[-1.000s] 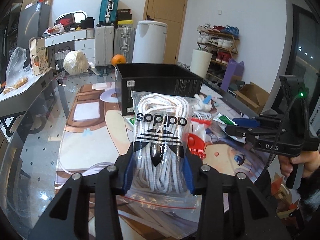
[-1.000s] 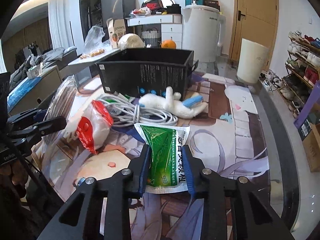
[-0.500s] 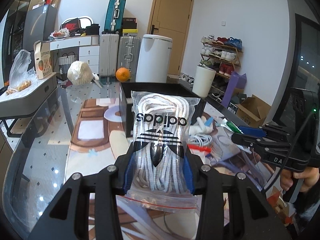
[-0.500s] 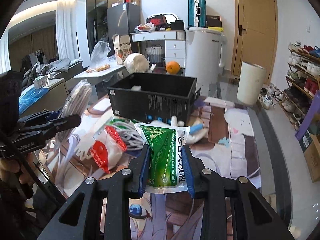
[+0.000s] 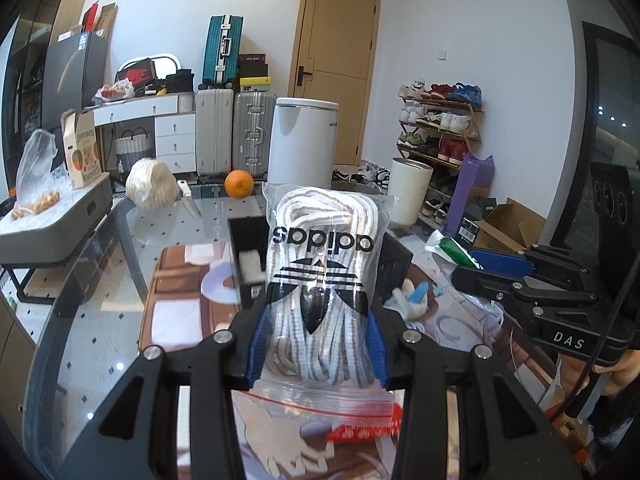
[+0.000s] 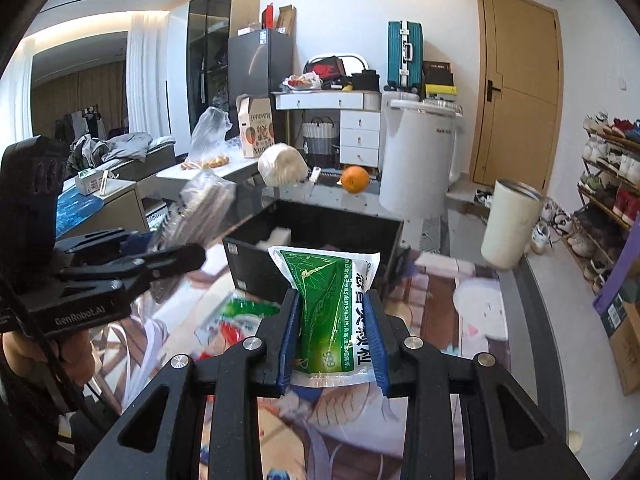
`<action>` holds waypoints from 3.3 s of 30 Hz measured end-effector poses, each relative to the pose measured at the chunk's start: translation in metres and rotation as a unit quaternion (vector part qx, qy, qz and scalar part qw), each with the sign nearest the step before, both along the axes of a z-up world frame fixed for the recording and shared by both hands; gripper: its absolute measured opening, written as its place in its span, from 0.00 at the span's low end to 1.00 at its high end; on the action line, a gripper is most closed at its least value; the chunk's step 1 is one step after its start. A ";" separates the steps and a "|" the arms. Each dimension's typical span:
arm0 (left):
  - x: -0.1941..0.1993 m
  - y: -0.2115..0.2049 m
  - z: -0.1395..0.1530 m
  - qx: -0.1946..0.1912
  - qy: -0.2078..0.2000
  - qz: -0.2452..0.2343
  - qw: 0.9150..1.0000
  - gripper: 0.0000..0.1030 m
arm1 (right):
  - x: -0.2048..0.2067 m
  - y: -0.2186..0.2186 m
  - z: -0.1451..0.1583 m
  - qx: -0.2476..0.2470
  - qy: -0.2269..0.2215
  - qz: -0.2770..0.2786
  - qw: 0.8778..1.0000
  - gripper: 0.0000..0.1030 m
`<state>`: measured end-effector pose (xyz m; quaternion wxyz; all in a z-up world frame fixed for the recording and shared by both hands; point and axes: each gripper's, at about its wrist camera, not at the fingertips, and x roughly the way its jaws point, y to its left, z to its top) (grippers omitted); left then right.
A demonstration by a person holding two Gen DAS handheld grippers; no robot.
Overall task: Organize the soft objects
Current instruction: 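Lower adidas bag and green sachet into the black box and open both grippers, then withdraw both grippers and move the left gripper to the balloon glue bag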
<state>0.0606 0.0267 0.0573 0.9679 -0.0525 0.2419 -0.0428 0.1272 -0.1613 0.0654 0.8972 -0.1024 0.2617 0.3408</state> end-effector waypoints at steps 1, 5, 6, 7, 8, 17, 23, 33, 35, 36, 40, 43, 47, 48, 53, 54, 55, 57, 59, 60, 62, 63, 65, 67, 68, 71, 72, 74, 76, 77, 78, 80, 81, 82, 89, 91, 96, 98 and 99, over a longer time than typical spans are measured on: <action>0.003 0.000 0.001 0.003 -0.001 -0.001 1.000 0.39 | 0.003 0.002 0.003 0.002 -0.001 0.001 1.000 0.30; 0.017 0.000 0.007 0.006 -0.002 -0.002 1.000 0.39 | 0.012 0.007 0.010 0.003 -0.006 0.005 1.000 0.30; 0.020 0.001 0.008 0.008 -0.002 -0.001 1.000 0.39 | 0.015 0.008 0.012 0.003 -0.008 0.005 1.000 0.30; 0.024 0.001 0.008 0.009 -0.001 -0.001 1.000 0.39 | 0.018 0.010 0.013 0.002 -0.009 0.005 1.000 0.30; 0.027 0.002 0.009 0.009 0.000 -0.001 1.000 0.39 | 0.022 0.011 0.014 -0.001 -0.009 0.007 1.000 0.30; 0.066 0.007 0.002 0.010 0.019 0.003 1.000 0.39 | 0.060 0.030 0.008 -0.017 0.007 0.020 1.000 0.30; 0.089 0.010 -0.005 0.007 0.034 0.009 0.999 0.39 | 0.084 0.047 0.002 -0.035 0.012 0.025 0.999 0.30; 0.112 0.013 -0.013 0.017 0.057 0.006 0.998 0.39 | 0.113 0.071 -0.012 -0.069 0.025 0.038 0.997 0.30; 0.114 0.012 -0.013 0.018 0.062 0.002 0.998 0.39 | 0.117 0.075 -0.015 -0.079 0.023 0.038 0.996 0.30; 0.115 0.011 -0.012 0.020 0.064 0.000 0.998 0.39 | 0.119 0.077 -0.017 -0.082 0.024 0.038 0.996 0.30; 0.119 0.011 -0.014 0.026 0.075 -0.009 0.997 0.39 | 0.125 0.082 -0.022 -0.087 0.031 0.037 0.995 0.30; 0.124 0.011 -0.015 0.024 0.080 -0.014 0.996 0.39 | 0.128 0.086 -0.023 -0.090 0.033 0.037 0.995 0.30; 0.128 0.008 -0.017 0.035 0.085 -0.018 0.996 0.39 | 0.132 0.091 -0.027 -0.100 0.034 0.039 0.994 0.30; 0.129 0.009 -0.018 0.033 0.087 -0.019 0.995 0.39 | 0.133 0.093 -0.028 -0.103 0.035 0.040 0.993 0.30; 0.136 0.011 -0.024 0.028 0.101 -0.028 0.994 0.39 | 0.139 0.099 -0.037 -0.112 0.046 0.041 0.992 0.30; 0.138 0.011 -0.026 0.028 0.104 -0.029 0.994 0.39 | 0.141 0.100 -0.039 -0.113 0.048 0.041 0.992 0.30; 0.138 0.011 -0.027 0.032 0.104 -0.032 0.994 0.39 | 0.142 0.101 -0.041 -0.115 0.050 0.041 0.991 0.30; 0.138 0.008 -0.027 0.043 0.105 -0.034 0.993 0.39 | 0.142 0.100 -0.041 -0.114 0.049 0.042 0.991 0.31; 0.136 0.007 -0.028 0.048 0.107 -0.037 0.992 0.39 | 0.140 0.098 -0.040 -0.116 0.043 0.045 0.991 0.35; 0.136 0.006 -0.028 0.047 0.106 -0.038 0.993 0.39 | 0.139 0.096 -0.039 -0.116 0.039 0.045 0.991 0.39; 0.135 0.006 -0.027 0.047 0.108 -0.038 0.992 0.39 | 0.137 0.090 -0.034 -0.110 0.035 0.042 0.992 0.43; 0.134 0.007 -0.026 0.046 0.108 -0.038 0.992 0.40 | 0.135 0.088 -0.032 -0.105 0.034 0.043 0.993 0.48; 0.133 0.007 -0.026 0.044 0.108 -0.037 0.992 0.42 | 0.130 0.080 -0.027 -0.094 0.029 0.040 0.994 0.53; 0.130 0.006 -0.024 0.053 0.107 -0.025 0.993 0.45 | 0.126 0.073 -0.024 -0.089 0.023 0.031 0.995 0.64; 0.127 0.006 -0.022 0.053 0.104 -0.024 0.993 0.55 | 0.122 0.067 -0.022 -0.083 0.020 0.026 0.996 0.70; 0.117 0.007 -0.018 0.040 0.096 -0.032 0.994 0.69 | 0.111 0.050 -0.015 -0.056 0.019 0.016 0.998 0.80; 0.114 0.007 -0.017 0.042 0.092 -0.029 0.994 0.76 | 0.108 0.044 -0.013 -0.051 0.019 0.012 0.998 0.82; 0.106 0.010 -0.013 0.037 0.080 -0.022 0.996 0.81 | 0.101 0.035 -0.011 -0.040 0.022 0.003 0.999 0.84; 0.101 0.012 -0.012 0.029 0.076 -0.020 0.996 0.83 | 0.097 0.028 -0.012 -0.037 0.029 -0.002 0.999 0.87; 0.098 0.014 -0.010 0.025 0.072 -0.019 0.997 0.87 | 0.095 0.025 -0.012 -0.036 0.031 -0.005 0.999 0.88; 0.095 0.015 -0.009 0.022 0.069 -0.014 0.997 0.89 | 0.092 0.022 -0.012 -0.034 0.033 -0.009 0.999 0.89; 0.091 0.015 -0.007 0.019 0.065 -0.010 0.998 0.89 | 0.087 0.017 -0.014 -0.026 0.040 -0.019 0.999 0.92; 0.086 0.015 -0.005 0.018 0.062 -0.007 0.998 0.92 | 0.085 0.015 -0.015 -0.023 0.044 -0.022 0.999 0.94; 0.083 0.015 -0.005 0.019 0.059 -0.006 0.998 0.94 | 0.084 0.012 -0.015 -0.021 0.047 -0.024 0.998 0.95; 0.047 0.006 0.000 0.037 0.035 0.015 0.999 1.00 | 0.070 0.000 -0.022 -0.023 0.067 -0.031 0.997 0.99; 0.039 0.003 -0.001 0.037 0.034 0.018 0.999 1.00 | 0.066 -0.003 -0.023 -0.026 0.071 -0.035 0.997 0.99; 0.018 -0.004 -0.009 0.043 0.036 0.023 0.998 1.00 | 0.055 -0.014 -0.023 -0.006 0.088 -0.039 0.995 0.99; 0.012 -0.008 -0.014 0.046 0.039 0.024 0.998 1.00 | 0.049 -0.016 -0.025 -0.012 0.088 -0.035 0.995 0.99; 0.010 -0.010 -0.017 0.048 0.042 0.025 0.998 1.00 | 0.048 -0.015 -0.026 -0.015 0.089 -0.033 0.995 0.99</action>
